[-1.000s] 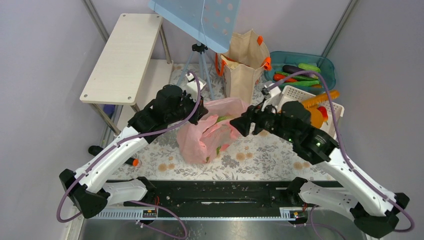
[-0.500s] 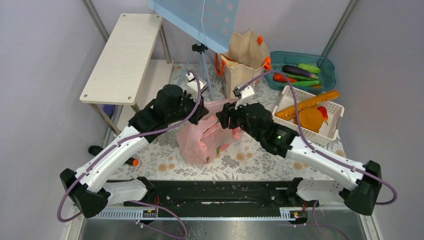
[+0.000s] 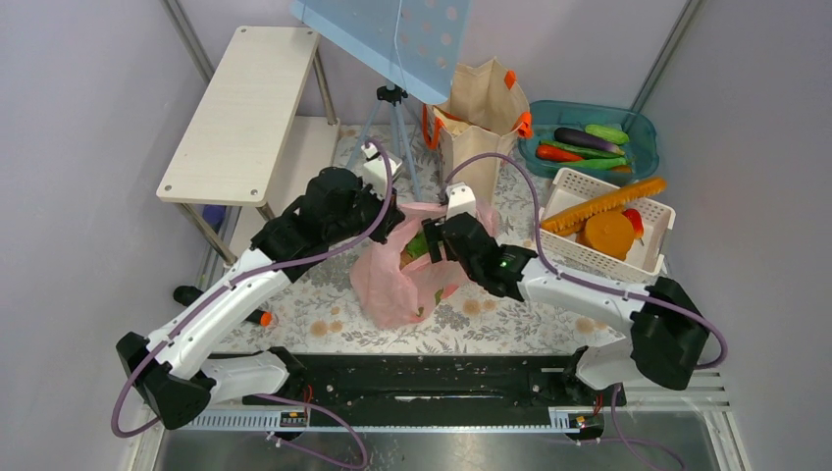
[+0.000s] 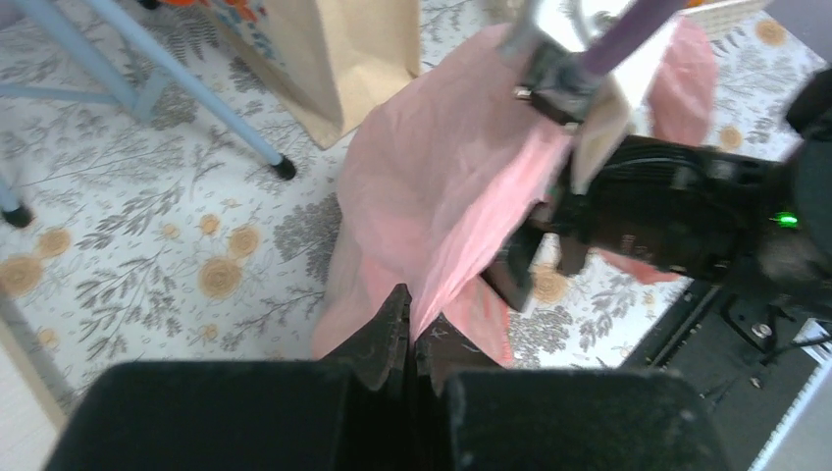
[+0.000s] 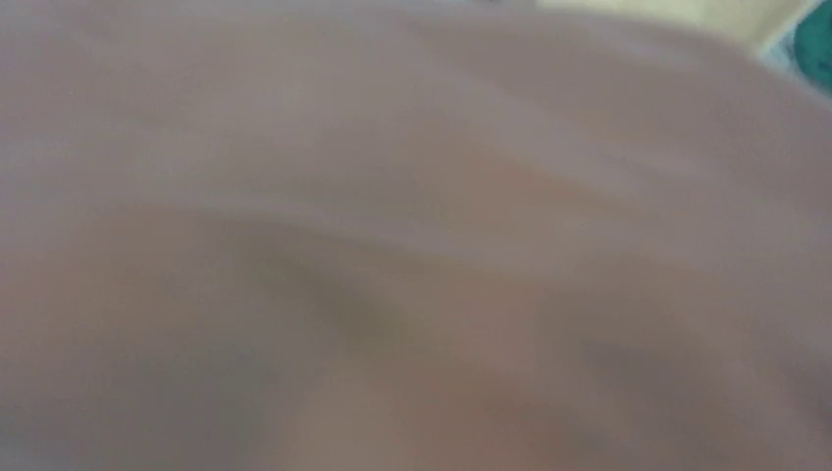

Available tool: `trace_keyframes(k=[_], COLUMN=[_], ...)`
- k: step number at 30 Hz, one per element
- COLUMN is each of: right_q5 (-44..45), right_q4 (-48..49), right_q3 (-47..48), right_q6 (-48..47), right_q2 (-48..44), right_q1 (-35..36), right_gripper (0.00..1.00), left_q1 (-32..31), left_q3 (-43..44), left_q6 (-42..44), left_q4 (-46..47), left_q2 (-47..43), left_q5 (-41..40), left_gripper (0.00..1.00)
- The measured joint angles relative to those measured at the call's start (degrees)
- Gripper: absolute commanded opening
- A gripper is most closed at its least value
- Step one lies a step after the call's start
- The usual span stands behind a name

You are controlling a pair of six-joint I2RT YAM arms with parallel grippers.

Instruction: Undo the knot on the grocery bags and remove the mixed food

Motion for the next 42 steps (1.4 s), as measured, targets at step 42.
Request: trace_keyframes(k=[42], right_q5=[-31.7], right_q4=[-2.0], right_q3=[-10.6], right_q6=[21.2], right_q2=[-26.7], right_q1=[-5.8], right_gripper=[0.80], left_q1=[8.8], left_q3=[-1.0], left_q6=[-1.9], left_q4=[0.8], left_q2=[-0.9], left_q5=[9.3], left_gripper=[0.00])
